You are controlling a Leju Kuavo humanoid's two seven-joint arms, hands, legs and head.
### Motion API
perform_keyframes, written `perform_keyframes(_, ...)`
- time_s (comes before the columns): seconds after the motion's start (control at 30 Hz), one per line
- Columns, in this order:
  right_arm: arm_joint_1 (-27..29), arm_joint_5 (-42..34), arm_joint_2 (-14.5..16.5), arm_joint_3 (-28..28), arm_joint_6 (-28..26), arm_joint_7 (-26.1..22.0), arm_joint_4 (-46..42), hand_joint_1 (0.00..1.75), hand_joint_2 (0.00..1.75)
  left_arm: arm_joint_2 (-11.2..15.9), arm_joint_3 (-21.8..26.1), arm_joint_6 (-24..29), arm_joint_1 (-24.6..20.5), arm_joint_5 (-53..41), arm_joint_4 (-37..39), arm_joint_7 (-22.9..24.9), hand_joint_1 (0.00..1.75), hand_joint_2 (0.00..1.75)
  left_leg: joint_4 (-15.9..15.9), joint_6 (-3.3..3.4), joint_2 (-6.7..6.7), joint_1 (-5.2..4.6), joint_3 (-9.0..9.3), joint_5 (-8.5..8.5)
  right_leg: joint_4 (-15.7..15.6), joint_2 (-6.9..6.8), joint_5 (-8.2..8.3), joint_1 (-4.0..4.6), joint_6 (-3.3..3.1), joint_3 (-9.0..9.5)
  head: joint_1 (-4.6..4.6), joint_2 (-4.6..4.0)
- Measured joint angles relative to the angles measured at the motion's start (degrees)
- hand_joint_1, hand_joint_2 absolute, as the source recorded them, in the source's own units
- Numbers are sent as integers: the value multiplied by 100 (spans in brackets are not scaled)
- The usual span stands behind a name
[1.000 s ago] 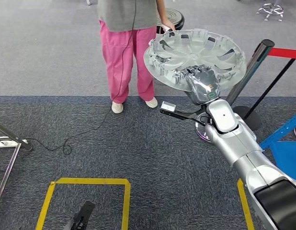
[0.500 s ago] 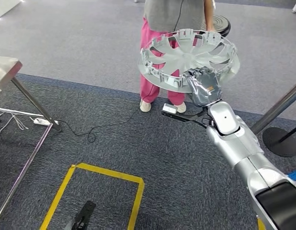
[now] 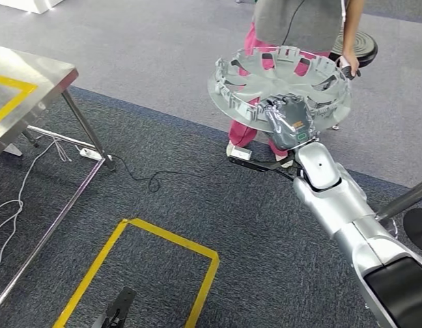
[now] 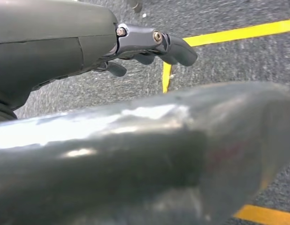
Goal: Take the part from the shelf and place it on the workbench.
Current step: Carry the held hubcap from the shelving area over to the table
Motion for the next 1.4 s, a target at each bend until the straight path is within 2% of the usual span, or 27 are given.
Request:
perform_keyframes(0.03, -8, 8, 13, 13, 22, -2, -3, 175, 175, 4, -1, -16, 3, -2, 0, 3, 0, 0, -13, 31, -75, 10, 1, 8, 7, 0, -26, -9, 32, 7, 5, 0)
perform_keyframes(0.1, -25, 21, 31, 32, 59, 6, -9, 175, 175, 15, -2, -58, 1, -10, 0, 7, 0, 0, -32, 97, -219, 48, 16, 27, 246, 234, -186, -37, 79, -94, 23, 0)
perform_keyframes(0.17, -33, 38, 35, 57, 86, 23, -9, 175, 175, 22, -10, -97, -20, -33, 0, 19, 0, 0, -34, 139, -367, 71, 20, 30, 961, 547, -513, -51, 93, -447, 43, 0)
perform_keyframes(0.2, -31, 50, 37, 75, 97, 32, -7, 175, 175, 22, -19, -114, -28, -44, 0, 34, 0, 0, -33, 151, -453, 72, 21, 29, 1357, 611, -652, -47, 92, -656, 49, 0)
perform_keyframes(0.23, -30, 60, 38, 95, 107, 38, -4, 175, 175, 25, -29, -129, -32, -53, 0, 55, 0, 0, -32, 155, -545, 71, 24, 28, 1621, 637, -705, -45, 90, -812, 51, 0)
perform_keyframes(0.27, -30, 68, 39, 110, 116, 45, -3, 175, 175, 29, -40, -144, -32, -57, 0, 75, 0, 0, -29, 156, -638, 73, 30, 27, 1659, 647, -642, -45, 83, -862, 54, 0)
perform_keyframes(0.33, -39, 73, 44, 129, 133, 49, -2, 175, 175, 38, -61, -172, -38, -67, 0, 102, 0, 0, -15, 144, -826, 88, 46, 24, 1090, 719, -251, -62, 74, -632, 54, 0)
perform_keyframes(0.4, -52, 74, 46, 140, 149, 49, 2, 175, 175, 44, -83, -187, -54, -89, 0, 114, 0, 0, 22, 93, -996, 101, 23, 21, 364, 985, 26, -111, 92, -273, 49, 0)
perform_keyframes(0.47, -68, 80, 57, 156, 161, 50, 8, 175, 175, 52, -96, -194, -59, -108, 0, 125, 0, 0, 30, 14, -1145, 126, -36, 51, 101, 1140, 46, -128, 91, -129, 46, 0)
perform_keyframes(0.53, -93, 86, 79, 167, 171, 52, 12, 175, 175, 67, -100, -195, -40, -113, 0, 131, 0, 0, -1, -51, -1262, 156, -77, 88, 73, 1024, 60, -120, 29, -115, 50, 0)
perform_keyframes(0.57, -106, 87, 91, 170, 174, 54, 12, 175, 175, 73, -102, -194, -30, -113, 0, 133, 0, 0, 25, -74, -1191, 143, -101, 59, 54, 959, 72, -123, -13, -104, 36, 0)
perform_keyframes(0.6, -117, 86, 94, 170, 177, 55, 13, 175, 175, 77, -103, -194, -32, -114, 0, 134, 0, 0, 152, -98, -1029, 123, -170, -32, 32, 887, 84, -126, -51, -94, 11, 0)
perform_keyframes(0.67, -125, 85, 98, 169, 179, 59, 15, 175, 175, 74, -107, -194, -57, -116, 0, 134, 0, 0, 758, -136, -580, 87, -459, -357, 6, 743, 88, -106, -104, -82, -35, 0)
perform_keyframes(0.7, -127, 85, 98, 169, 181, 60, 19, 175, 175, 74, -107, -195, -68, -117, 0, 133, 0, 0, 1149, -151, -443, 89, -647, -518, 4, 664, 83, -93, -119, -79, -44, 0)
perform_keyframes(0.77, -128, 87, 98, 169, 185, 66, 22, 175, 175, 73, -107, -196, -68, -117, 0, 134, 0, 0, 1562, -160, -359, 92, -844, -592, 5, 505, 67, -78, -134, -68, -44, 0)
perform_keyframes(0.8, -130, 86, 98, 168, 187, 70, 22, 175, 175, 74, -107, -196, -65, -117, 0, 134, 0, 0, 1452, -155, -346, 91, -781, -480, 5, 429, 58, -75, -135, -57, -45, 0)
perform_keyframes(0.83, -137, 82, 98, 165, 188, 76, 22, 175, 175, 78, -107, -196, -63, -117, 0, 135, 0, 0, 1149, -140, -309, 84, -613, -300, 5, 357, 47, -70, -131, -40, -44, 0)
perform_keyframes(0.9, -170, 72, 92, 146, 190, 84, 21, 175, 175, 88, -107, -196, -72, -117, 0, 135, 0, 0, 367, -74, -22, 19, -187, -10, 10, 233, 16, -41, -101, -5, -48, 0)
perform_keyframes(0.97, -213, 67, 73, 127, 194, 82, 20, 175, 175, 95, -107, -196, -85, -117, 0, 133, 0, 0, -17, 2, 182, -48, 6, 44, 4, 117, -14, 5, -55, 22, -48, 0)
perform_keyframes(1.03, -246, 66, 59, 121, 203, 80, 15, 175, 175, 103, -107, -194, -84, -115, 0, 131, 0, 0, -48, 64, 66, -49, 9, 37, -23, -14, -43, 25, -4, 62, -45, 0)
perform_keyframes(1.1, -272, 64, 37, 114, 223, 77, 7, 175, 175, 114, -107, -190, -72, -112, 0, 126, 0, 0, -80, 129, -89, -8, 34, 54, 118, 148, -166, 2, 53, 19, -30, 0)
perform_keyframes(1.17, -289, 60, -6, 111, 248, 70, 1, 175, 175, 105, -107, -190, -79, -110, 0, 119, 0, 0, -99, 180, -240, 33, 52, 65, 702, 494, -462, -22, 90, -253, -4, 0)
perform_keyframes(1.23, -294, 56, -61, 113, 269, 60, -1, 175, 175, 84, -107, -191, -79, -109, 0, 117, 0, 0, -97, 200, -412, 44, 56, 65, 1441, 625, -731, -25, 106, -638, 11, 0)
perform_keyframes(1.27, -296, 55, -89, 113, 280, 52, -3, 175, 175, 78, -107, -191, -70, -106, 0, 117, 0, 0, -95, 203, -509, 48, 62, 64, 1617, 638, -735, -27, 112, -756, 16, 0)
perform_keyframes(1.3, -301, 50, -112, 113, 293, 41, -9, 175, 175, 74, -107, -191, -58, -102, 0, 117, 0, 0, -92, 199, -606, 55, 72, 62, 1562, 644, -621, -31, 113, -768, 17, 0)
perform_keyframes(1.33, -309, 44, -132, 112, 304, 28, -20, 175, 175, 72, -107, -191, -50, -98, 0, 117, 0, 0, -86, 189, -701, 66, 84, 57, 1284, 670, -410, -42, 117, -670, 17, 0)
perform_keyframes(1.4, -326, 29, -161, 114, 324, 9, -47, 175, 175, 66, -107, -192, -48, -93, 0, 117, 0, 0, -53, 137, -873, 86, 81, 40, 493, 894, -12, -98, 145, -321, 16, 0)
